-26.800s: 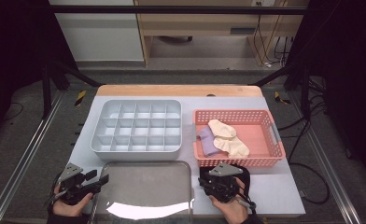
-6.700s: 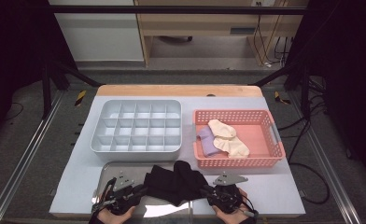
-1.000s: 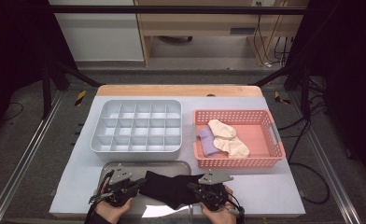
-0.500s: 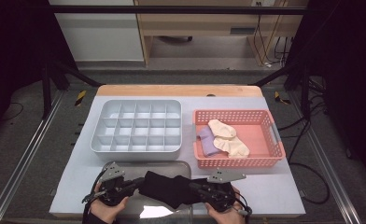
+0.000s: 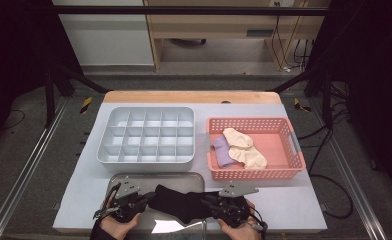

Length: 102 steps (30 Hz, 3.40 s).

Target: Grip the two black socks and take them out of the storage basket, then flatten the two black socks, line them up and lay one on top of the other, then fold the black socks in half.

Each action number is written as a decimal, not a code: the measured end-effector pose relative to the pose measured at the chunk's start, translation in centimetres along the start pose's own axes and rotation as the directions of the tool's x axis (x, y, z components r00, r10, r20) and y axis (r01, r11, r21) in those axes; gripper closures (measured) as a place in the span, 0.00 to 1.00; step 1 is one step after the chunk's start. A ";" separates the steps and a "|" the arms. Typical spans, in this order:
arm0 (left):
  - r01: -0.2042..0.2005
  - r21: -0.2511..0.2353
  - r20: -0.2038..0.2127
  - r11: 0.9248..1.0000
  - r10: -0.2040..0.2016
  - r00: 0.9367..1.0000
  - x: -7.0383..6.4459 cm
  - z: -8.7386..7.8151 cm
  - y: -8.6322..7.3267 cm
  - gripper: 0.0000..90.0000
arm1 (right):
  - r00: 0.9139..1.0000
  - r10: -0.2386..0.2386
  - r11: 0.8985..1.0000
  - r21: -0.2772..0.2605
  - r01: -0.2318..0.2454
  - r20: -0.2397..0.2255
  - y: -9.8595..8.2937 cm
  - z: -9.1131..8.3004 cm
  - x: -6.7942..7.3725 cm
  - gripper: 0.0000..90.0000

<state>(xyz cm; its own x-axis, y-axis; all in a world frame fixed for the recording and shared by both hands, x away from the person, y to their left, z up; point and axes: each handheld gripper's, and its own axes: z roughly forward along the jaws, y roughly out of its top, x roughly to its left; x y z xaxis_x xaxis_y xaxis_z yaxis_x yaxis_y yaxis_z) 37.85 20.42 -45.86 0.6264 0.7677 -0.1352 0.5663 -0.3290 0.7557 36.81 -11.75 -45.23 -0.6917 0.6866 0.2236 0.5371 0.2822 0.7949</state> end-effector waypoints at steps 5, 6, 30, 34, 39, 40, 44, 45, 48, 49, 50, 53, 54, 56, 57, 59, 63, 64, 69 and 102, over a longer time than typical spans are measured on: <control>-0.006 -0.004 -0.002 1.000 0.006 1.000 0.0 0.1 -0.1 0.97 | 0.996 0.029 0.999 -0.044 -0.025 0.082 0.1 -1.8 -2.0 0.83; -0.008 -0.002 -0.004 1.000 0.008 1.000 0.0 0.1 -0.1 0.97 | 0.994 0.031 0.999 -0.047 -0.026 0.109 0.0 -2.2 -2.5 0.82; -0.015 -0.009 0.001 1.000 0.015 1.000 -0.1 0.2 -0.1 0.97 | 0.970 0.029 0.999 0.008 -0.032 0.242 -1.4 -2.5 -5.7 0.99; -0.023 0.010 -0.009 1.000 0.023 1.000 -0.2 0.5 -0.2 0.97 | 0.968 0.033 0.998 0.034 -0.043 0.251 -1.7 -1.9 -5.9 0.98; -0.027 0.007 -0.014 1.000 0.027 1.000 -0.2 0.4 -0.2 0.95 | 0.964 0.031 0.999 0.034 -0.041 0.264 -1.8 -1.8 -5.9 0.89; -0.031 0.000 -0.019 1.000 0.031 0.999 -0.2 0.3 -0.1 0.92 | 0.965 0.037 0.999 0.019 -0.044 0.261 -1.8 -2.1 -5.9 0.87; -0.013 -0.046 -0.031 0.999 0.012 0.999 -0.1 -0.3 -0.3 0.80 | 0.969 0.071 0.997 -0.046 -0.062 0.235 -1.8 -3.5 -5.9 0.81; -0.011 -0.044 -0.032 0.999 0.010 0.999 -0.1 -0.4 -0.3 0.78 | 0.972 0.082 0.996 -0.048 -0.073 0.221 -1.9 -3.8 -5.8 0.80; 0.001 -0.038 -0.033 0.999 -0.002 0.999 -0.1 -0.5 -0.8 0.76 | 0.975 0.080 0.997 -0.013 -0.079 0.210 -2.5 -3.9 -5.6 0.79; 0.002 -0.031 -0.033 1.000 -0.003 0.999 -0.1 -0.5 -1.1 0.76 | 0.976 0.076 0.997 -0.004 -0.076 0.206 -2.8 -3.9 -5.6 0.79; 0.004 -0.020 -0.031 1.000 -0.005 0.999 0.0 -0.5 -1.3 0.76 | 0.976 0.087 0.996 0.010 -0.091 0.201 -3.0 -3.9 -5.6 0.79; 0.014 -0.002 -0.020 1.000 -0.014 1.000 -0.1 -0.1 -1.8 0.77 | 0.974 0.094 0.994 0.029 -0.102 0.206 -3.3 -3.5 -5.8 0.79; 0.009 0.002 -0.015 1.000 -0.009 1.000 -0.1 -0.1 -1.8 0.78 | 0.973 0.097 0.994 0.034 -0.106 0.208 -3.4 -3.4 -5.7 0.79; 0.008 0.003 -0.016 1.000 -0.008 1.000 -0.3 0.0 -1.9 0.80 | 0.972 0.100 0.992 0.052 -0.113 0.213 -3.6 -3.1 -5.8 0.79; 0.004 0.008 -0.011 1.000 -0.004 1.000 -0.3 0.0 -1.9 0.81 | 0.971 0.106 0.991 0.060 -0.121 0.213 -3.7 -3.1 -5.9 0.79; 0.008 0.012 -0.007 1.000 -0.008 1.000 -0.3 0.2 -1.9 0.83 | 0.971 0.114 0.989 0.064 -0.130 0.209 -3.9 -2.8 -5.9 0.80; 0.020 0.020 -0.008 1.000 -0.020 1.000 -0.3 0.3 -1.7 0.88 | 0.972 0.131 0.986 0.074 -0.148 0.193 -3.9 -2.5 -5.9 0.88; 0.022 0.020 -0.011 1.000 -0.022 1.000 -0.4 0.3 -1.7 0.88 | 0.972 0.135 0.986 0.073 -0.151 0.190 -3.9 -2.5 -5.9 0.90; 0.018 0.006 -0.030 1.000 -0.018 0.999 -0.5 0.2 -1.6 0.89 | 0.971 0.146 0.984 0.077 -0.163 0.188 -3.7 -2.6 -6.1 0.95; -0.083 -0.029 0.079 0.996 0.085 0.993 -7.1 4.8 2.5 0.99 | 0.967 0.135 0.991 -0.038 -0.130 0.215 -2.8 -4.2 -6.1 0.68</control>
<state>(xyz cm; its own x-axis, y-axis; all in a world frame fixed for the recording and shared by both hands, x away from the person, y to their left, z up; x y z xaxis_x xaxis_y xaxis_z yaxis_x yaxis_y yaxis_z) 37.39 11.50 -46.02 0.7126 0.6910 -0.1211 0.4967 -0.3751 0.7827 37.45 -19.53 -46.45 -0.4927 0.8464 0.2020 0.6039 0.1654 0.7797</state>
